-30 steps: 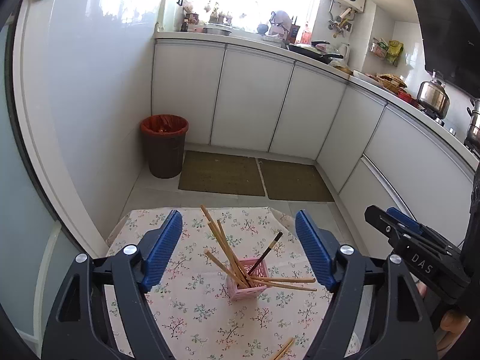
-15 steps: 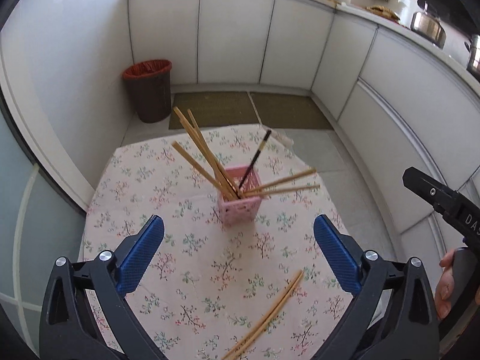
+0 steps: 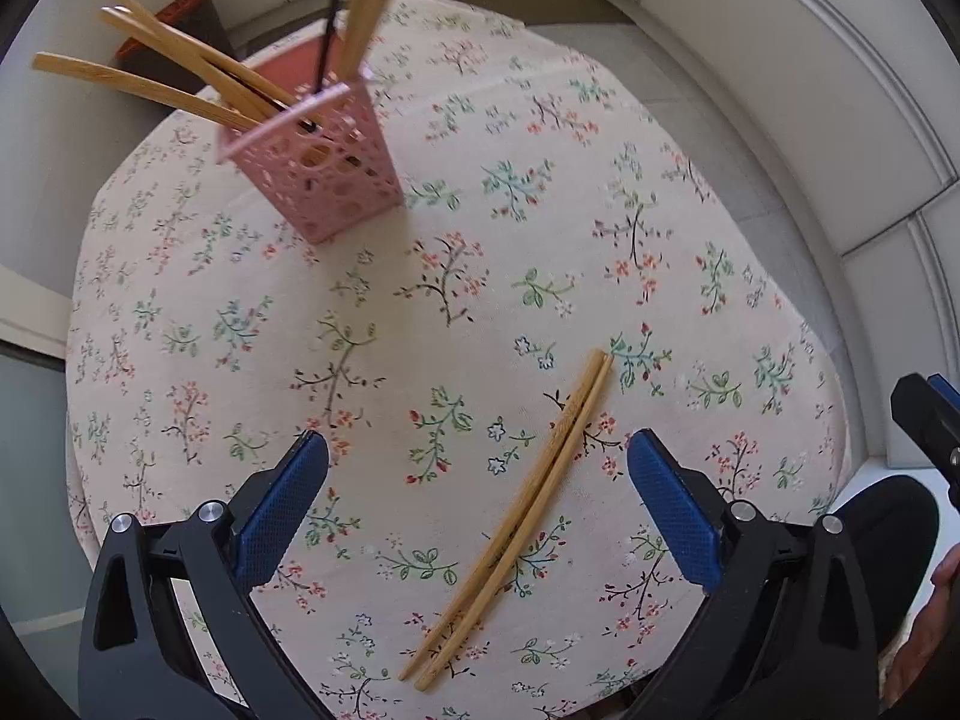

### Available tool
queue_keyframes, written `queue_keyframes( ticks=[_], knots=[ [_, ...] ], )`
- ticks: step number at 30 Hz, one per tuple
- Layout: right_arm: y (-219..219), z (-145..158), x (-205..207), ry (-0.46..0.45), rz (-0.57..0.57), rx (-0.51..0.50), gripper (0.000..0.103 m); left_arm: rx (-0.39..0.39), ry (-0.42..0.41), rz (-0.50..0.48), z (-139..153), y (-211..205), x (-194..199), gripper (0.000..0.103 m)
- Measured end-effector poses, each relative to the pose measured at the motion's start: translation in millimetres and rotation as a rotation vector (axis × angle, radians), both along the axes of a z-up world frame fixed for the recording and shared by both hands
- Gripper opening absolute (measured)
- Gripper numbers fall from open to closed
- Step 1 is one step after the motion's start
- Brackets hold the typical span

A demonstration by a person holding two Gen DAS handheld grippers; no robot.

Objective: Organize utensils
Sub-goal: 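Withdraw both open tools and move them toward the last two bamboo chopsticks, then lower the left tool onto a bamboo chopstick and close it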

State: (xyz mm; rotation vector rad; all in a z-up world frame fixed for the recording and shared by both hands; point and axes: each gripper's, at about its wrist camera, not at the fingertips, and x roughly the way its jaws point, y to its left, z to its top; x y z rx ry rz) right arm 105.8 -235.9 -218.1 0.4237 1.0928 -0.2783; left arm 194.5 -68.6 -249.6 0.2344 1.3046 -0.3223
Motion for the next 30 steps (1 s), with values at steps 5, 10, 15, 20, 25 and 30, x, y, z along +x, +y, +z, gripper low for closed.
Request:
queue_keyframes(
  ticks=[5,10,15,20,25,30],
  knots=[
    [-1,-20,-5,0.066,-0.004,0.004,0.096,0.023,0.045,-0.013,-28,-10,8,0.096],
    [2,-28,-3,0.094,0.012,-0.021,0.096,0.037,0.057,0.008,-42,-6,21,0.094],
    [-2,-33,-2,0.121,0.004,0.001,0.096,0.033,0.094,-0.003,-53,-8,25,0.079],
    [-4,-34,-3,0.127,-0.002,0.01,0.096,0.04,0.091,-0.021,-58,-14,24,0.078],
    [-3,-35,-2,0.135,0.005,0.011,0.096,0.057,0.09,-0.055,-66,-21,22,0.066],
    [-2,-39,1,0.149,0.001,0.017,0.096,0.031,0.07,-0.096,-66,-24,17,0.03]
  ],
)
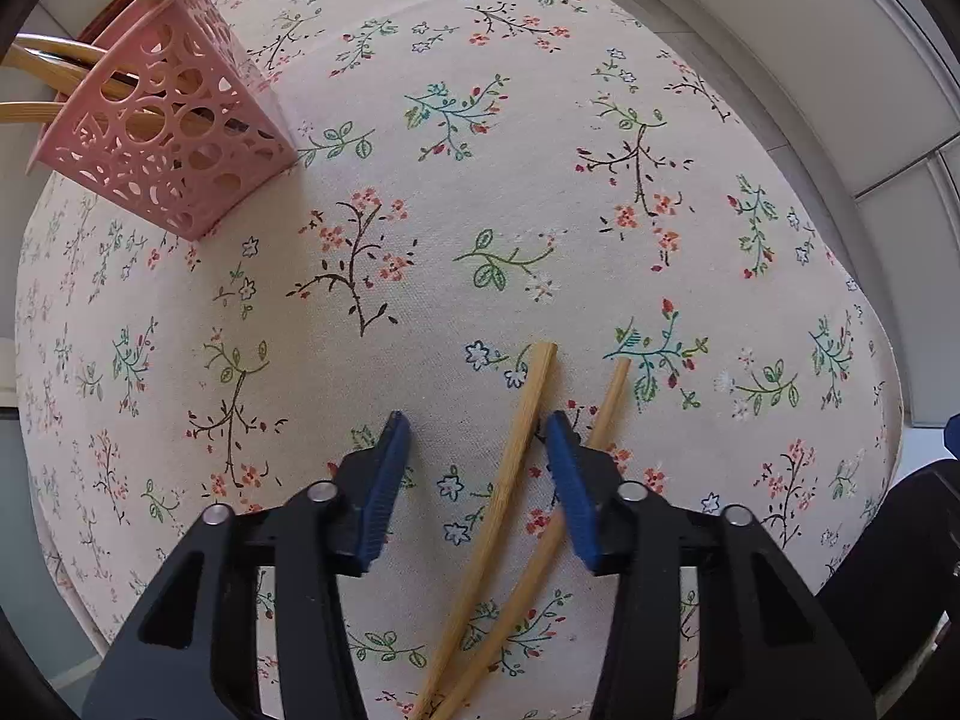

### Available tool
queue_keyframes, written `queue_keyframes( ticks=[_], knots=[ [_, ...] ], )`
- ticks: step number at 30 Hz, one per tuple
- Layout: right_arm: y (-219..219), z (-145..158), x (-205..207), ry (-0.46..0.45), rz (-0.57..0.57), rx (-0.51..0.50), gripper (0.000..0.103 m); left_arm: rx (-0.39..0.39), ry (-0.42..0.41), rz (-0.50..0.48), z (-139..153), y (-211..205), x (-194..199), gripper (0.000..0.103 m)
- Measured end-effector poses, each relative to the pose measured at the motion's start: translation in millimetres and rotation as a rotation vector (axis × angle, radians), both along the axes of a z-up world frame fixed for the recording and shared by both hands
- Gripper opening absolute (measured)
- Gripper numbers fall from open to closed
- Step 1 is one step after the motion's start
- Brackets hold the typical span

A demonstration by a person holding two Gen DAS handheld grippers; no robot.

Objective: Organize utensils
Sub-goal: 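Lower the left tool onto a bamboo chopstick and close it, then grasp the last bamboo chopstick with the right tool while the left lifts its chopstick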

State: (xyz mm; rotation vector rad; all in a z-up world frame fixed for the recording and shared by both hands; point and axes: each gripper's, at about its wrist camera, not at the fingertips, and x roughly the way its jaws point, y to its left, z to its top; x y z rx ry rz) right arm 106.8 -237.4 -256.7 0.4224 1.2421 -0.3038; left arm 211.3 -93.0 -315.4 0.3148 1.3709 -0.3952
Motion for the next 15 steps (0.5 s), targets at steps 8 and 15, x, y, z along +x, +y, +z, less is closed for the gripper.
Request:
queue_keyframes(
  ticks=[8,15],
  knots=[
    [28,-12,28,0.034,0.026,0.039,0.096,-0.068,-0.006,0.084,14,46,5,0.007],
    [78,-34,65,0.099,0.061,0.068,0.096,-0.17,-0.111,0.153,70,103,-16,0.006]
  ],
)
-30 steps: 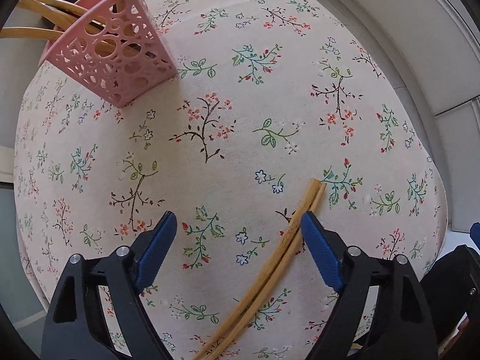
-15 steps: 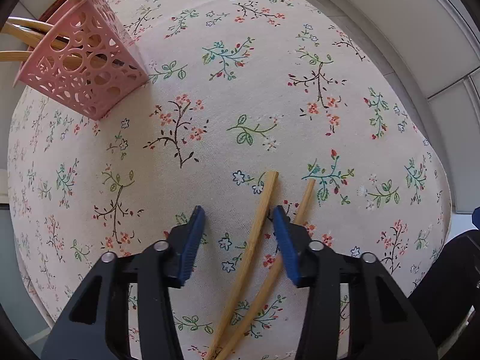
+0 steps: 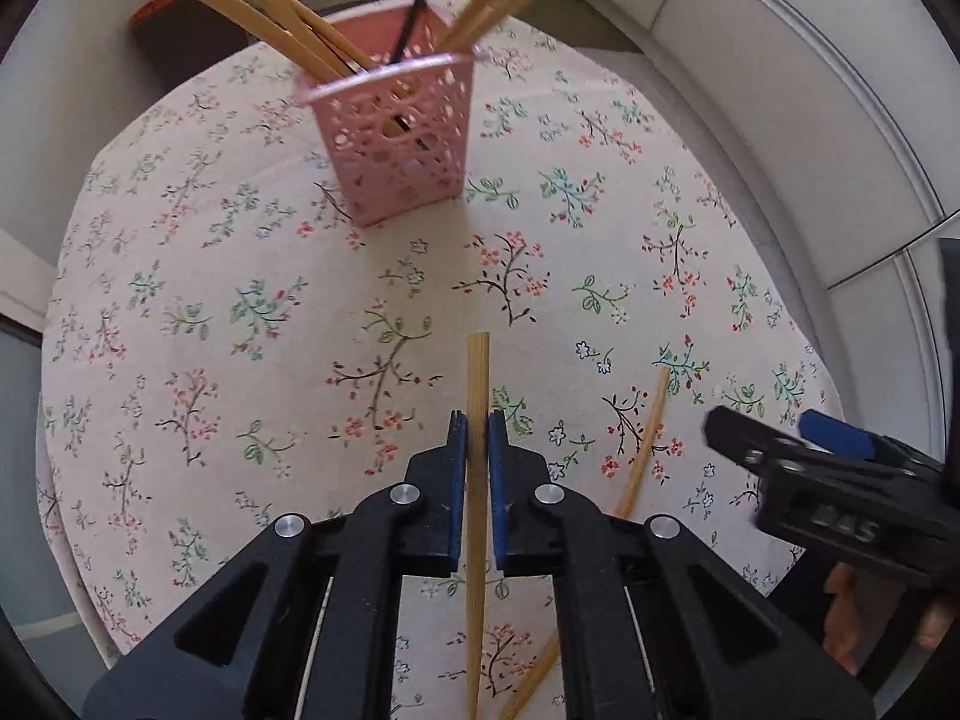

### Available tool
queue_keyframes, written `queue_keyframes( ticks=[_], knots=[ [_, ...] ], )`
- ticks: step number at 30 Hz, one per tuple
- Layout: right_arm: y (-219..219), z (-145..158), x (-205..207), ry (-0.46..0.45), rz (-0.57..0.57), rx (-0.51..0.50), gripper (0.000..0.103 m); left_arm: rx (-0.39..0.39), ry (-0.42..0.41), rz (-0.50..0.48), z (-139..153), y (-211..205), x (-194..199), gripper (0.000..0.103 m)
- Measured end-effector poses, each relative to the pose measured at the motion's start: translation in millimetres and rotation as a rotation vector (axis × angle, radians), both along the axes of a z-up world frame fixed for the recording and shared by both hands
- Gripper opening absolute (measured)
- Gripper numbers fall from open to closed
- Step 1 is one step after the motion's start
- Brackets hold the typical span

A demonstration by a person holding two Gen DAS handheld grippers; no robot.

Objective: Organize utensils
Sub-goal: 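Grasp the last bamboo chopstick with the right tool while the left lifts its chopstick, then carry both bamboo chopsticks over the pink basket and open both tools to drop them in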

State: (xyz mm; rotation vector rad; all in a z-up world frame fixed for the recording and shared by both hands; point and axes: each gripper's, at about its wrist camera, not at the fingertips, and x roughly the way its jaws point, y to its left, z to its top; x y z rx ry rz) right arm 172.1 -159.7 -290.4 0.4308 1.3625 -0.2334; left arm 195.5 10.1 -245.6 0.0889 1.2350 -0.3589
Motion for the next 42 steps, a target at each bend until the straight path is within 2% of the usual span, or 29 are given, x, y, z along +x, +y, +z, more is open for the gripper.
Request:
queue_keyframes(
  ticks=[2,4,5,7,8,9,10,12,15,16,23,28,34,42],
  knots=[
    [15,-13,6,0.044,-0.002,0.021,0.095,-0.022,-0.031,0.018,12,17,-6,0.006],
    [28,-27,9,0.074,-0.019,0.029,0.087,-0.041,-0.051,0.036,24,21,-5,0.006],
    [34,-34,10,0.096,-0.023,0.014,0.08,-0.045,-0.06,0.044,29,25,-5,0.006],
    [50,-29,12,0.047,0.005,-0.105,0.067,-0.048,-0.077,0.061,40,29,-8,0.006],
    [57,-26,12,0.015,0.031,-0.122,0.053,-0.051,-0.084,0.067,41,29,-13,0.006],
    [61,-23,13,-0.001,0.054,-0.128,0.022,-0.054,-0.091,0.071,43,29,-14,0.006],
    [62,-23,14,-0.002,0.077,-0.107,0.012,-0.052,-0.095,0.075,43,31,-15,0.006],
    [55,-23,13,-0.007,0.056,-0.042,0.006,-0.056,-0.102,0.085,44,34,-16,0.006],
    [33,-10,4,-0.088,0.032,0.11,0.006,-0.073,-0.123,0.094,52,40,-24,0.006],
    [28,0,-1,-0.13,0.041,0.13,0.006,-0.082,-0.132,0.1,56,43,-26,0.006],
    [21,92,-40,-0.449,0.221,0.096,0.006,-0.178,-0.241,0.159,90,54,-55,0.007],
    [23,139,-69,-0.648,0.336,0.025,0.006,-0.202,-0.328,0.194,118,53,-74,0.007],
    [6,176,-65,-0.72,0.289,0.047,0.006,-0.198,-0.432,0.216,165,48,-61,0.006],
    [-8,237,-39,-0.816,0.254,0.131,0.006,-0.198,-0.538,0.234,223,35,-13,0.007]
  ],
)
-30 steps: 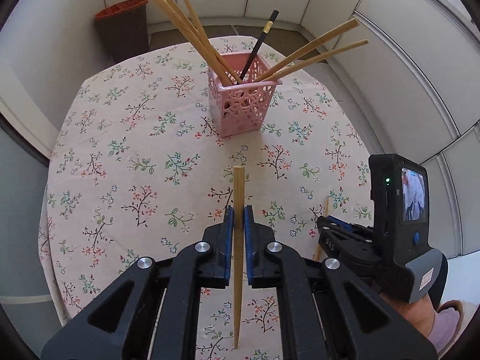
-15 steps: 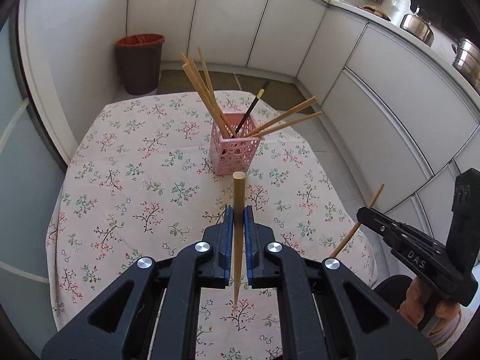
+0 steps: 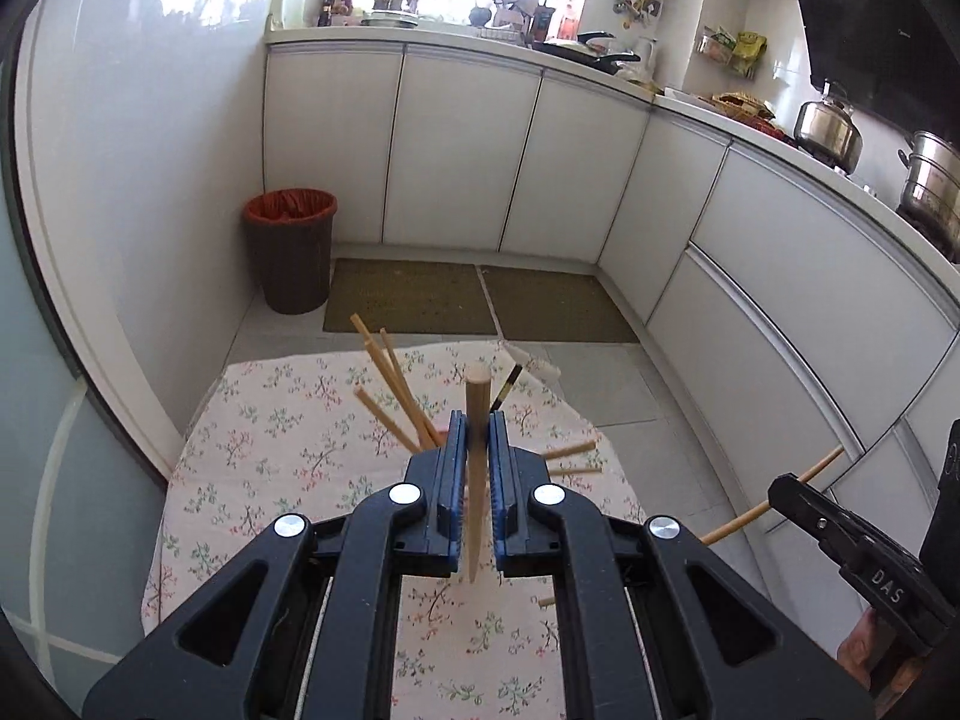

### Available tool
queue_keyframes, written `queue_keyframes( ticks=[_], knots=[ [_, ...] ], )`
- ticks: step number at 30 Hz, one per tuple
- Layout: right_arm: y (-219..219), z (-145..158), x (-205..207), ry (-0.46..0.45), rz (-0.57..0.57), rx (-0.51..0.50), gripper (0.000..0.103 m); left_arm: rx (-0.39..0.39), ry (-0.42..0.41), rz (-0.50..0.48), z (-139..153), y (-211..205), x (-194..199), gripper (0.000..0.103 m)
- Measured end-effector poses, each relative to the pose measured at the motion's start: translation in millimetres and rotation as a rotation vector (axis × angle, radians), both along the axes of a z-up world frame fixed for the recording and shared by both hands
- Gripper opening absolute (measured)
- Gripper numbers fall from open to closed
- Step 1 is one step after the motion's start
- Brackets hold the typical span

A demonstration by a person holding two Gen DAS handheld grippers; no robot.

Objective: Organize utensils
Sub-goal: 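Carry both bamboo chopsticks over the pink basket and open both tools to drop them in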

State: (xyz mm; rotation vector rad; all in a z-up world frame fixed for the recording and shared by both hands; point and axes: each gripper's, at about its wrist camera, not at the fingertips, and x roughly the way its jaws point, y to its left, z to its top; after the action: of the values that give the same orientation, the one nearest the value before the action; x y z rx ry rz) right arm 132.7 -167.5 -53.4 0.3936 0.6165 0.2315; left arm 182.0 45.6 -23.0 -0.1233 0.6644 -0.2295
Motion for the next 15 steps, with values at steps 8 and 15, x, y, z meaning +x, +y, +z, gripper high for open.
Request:
queue_keyframes(
  ticks=[8,15],
  knots=[
    [2,50,24,-0.128,0.008,0.021,0.006,-0.004,-0.045,0.031,15,-10,47,0.006],
    [14,62,55,-0.165,0.008,-0.024,0.006,-0.038,-0.044,0.032,11,-10,77,0.006]
  ],
)
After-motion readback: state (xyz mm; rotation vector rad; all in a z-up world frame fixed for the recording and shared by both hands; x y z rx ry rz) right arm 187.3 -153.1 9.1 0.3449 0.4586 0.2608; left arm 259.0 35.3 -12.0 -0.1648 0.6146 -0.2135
